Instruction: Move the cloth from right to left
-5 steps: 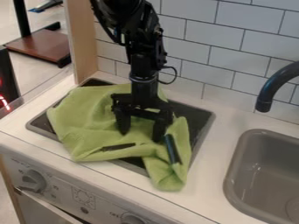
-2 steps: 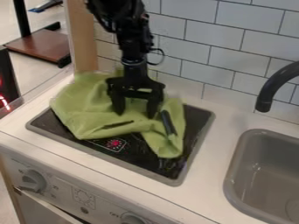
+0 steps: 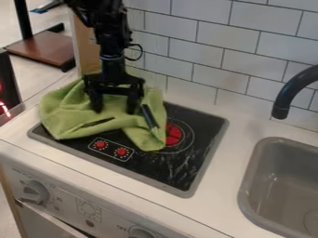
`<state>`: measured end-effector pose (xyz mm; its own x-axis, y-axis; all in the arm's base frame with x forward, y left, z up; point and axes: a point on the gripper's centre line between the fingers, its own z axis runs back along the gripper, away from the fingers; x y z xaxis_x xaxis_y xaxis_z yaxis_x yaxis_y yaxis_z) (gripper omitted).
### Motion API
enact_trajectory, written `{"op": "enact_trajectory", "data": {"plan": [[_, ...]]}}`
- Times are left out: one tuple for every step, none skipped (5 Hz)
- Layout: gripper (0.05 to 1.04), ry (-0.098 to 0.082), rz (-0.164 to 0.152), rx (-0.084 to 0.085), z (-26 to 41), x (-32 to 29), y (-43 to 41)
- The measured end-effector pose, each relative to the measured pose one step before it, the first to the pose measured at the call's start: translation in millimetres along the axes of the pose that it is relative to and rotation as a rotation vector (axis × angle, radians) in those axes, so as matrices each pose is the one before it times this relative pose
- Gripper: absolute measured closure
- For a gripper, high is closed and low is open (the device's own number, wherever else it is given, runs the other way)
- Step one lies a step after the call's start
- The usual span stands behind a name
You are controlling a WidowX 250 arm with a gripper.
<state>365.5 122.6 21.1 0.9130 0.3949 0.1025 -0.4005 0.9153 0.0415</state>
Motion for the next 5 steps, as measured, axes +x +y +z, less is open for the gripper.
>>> {"op": "enact_trajectory", "data": {"plan": [[0.084,0.0189,0.0084,0.0002,-0.99,5.64,0.81],[0.084,0.0234,-0.0129,-0.0248,1.04,-2.51,-3.41],[0.084,0.0347,-0.0316,-0.0268,2.25,-5.62,-4.70],[0.084,0.0051,-0.0268,-0.0569,22.84,-5.75,-8.84],[0.084,-0.0014,-0.0164,-0.0231,24.74,-5.77,-5.01]]}}
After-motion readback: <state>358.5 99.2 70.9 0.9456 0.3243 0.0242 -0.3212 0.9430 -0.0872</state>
